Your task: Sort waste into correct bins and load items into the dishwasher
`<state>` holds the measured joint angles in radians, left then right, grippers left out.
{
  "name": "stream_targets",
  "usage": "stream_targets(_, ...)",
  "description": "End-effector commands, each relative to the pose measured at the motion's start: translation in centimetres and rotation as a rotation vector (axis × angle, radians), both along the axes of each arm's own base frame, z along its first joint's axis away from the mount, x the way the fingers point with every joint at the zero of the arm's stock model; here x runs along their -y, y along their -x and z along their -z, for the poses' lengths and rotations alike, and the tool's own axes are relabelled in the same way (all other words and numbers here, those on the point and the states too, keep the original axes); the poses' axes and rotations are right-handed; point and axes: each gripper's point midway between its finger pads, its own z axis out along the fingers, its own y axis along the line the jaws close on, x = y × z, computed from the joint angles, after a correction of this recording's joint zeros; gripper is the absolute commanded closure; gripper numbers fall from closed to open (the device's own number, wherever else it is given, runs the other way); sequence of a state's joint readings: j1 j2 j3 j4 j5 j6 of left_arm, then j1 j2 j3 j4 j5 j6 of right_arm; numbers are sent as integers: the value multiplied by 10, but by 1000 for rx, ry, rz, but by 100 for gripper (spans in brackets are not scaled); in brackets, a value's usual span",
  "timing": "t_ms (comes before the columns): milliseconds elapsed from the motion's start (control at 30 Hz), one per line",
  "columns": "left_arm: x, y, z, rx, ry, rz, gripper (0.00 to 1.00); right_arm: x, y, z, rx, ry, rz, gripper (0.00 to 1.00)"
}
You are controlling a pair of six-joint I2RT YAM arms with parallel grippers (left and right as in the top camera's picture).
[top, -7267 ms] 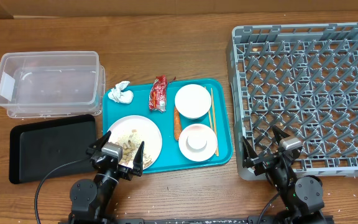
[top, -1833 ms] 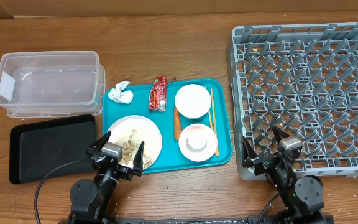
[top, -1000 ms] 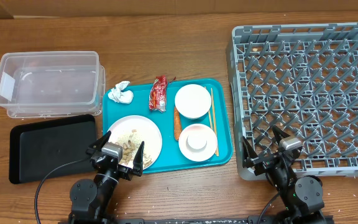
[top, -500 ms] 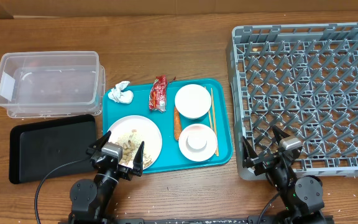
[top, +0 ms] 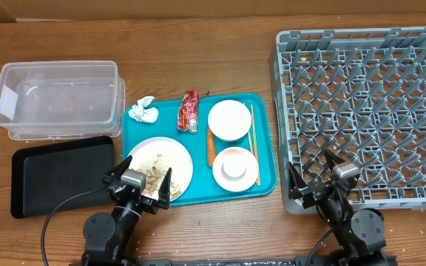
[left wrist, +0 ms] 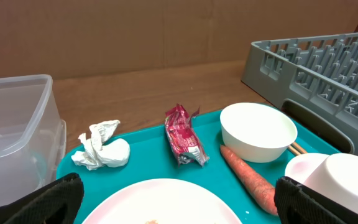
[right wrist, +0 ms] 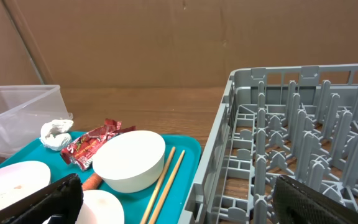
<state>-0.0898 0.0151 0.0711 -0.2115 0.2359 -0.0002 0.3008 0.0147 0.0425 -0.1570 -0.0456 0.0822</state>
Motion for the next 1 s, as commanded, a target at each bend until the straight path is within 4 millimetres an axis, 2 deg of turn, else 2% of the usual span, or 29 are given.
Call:
stream_targets(0,0,0,-1,7,8,2,0,1,0,-3,14,-4,5,0)
stream_targets(300,1,0,-1,8,10,4,0,1,0,-3,14,-4,5,0)
stream_targets(367,5,2,-2,3,33,31,0,1,0,-3,14,-4,5,0)
stream_targets(467,21,7,-13,25,101,121,0,1,0,-3,14,-4,5,0)
stream_targets(600,48,24,-45,118,146,311,0,0,0,-12,49,-15,-5,0)
stream_targets(667,49,28,-61,150,164,322,0,-7,3,-15,62,-21,-49,0)
stream_targets(767,47,38,-101,228,168,322,0,-26,13,-29,100,-59,-169,0)
stream_targets(867,40,43,-137,259,175,276,0,-25,19,-54,81,-183,-178,0)
stream_targets(967,35,45,-167,236,199,243,0,-22,29,-87,68,-204,-175,0)
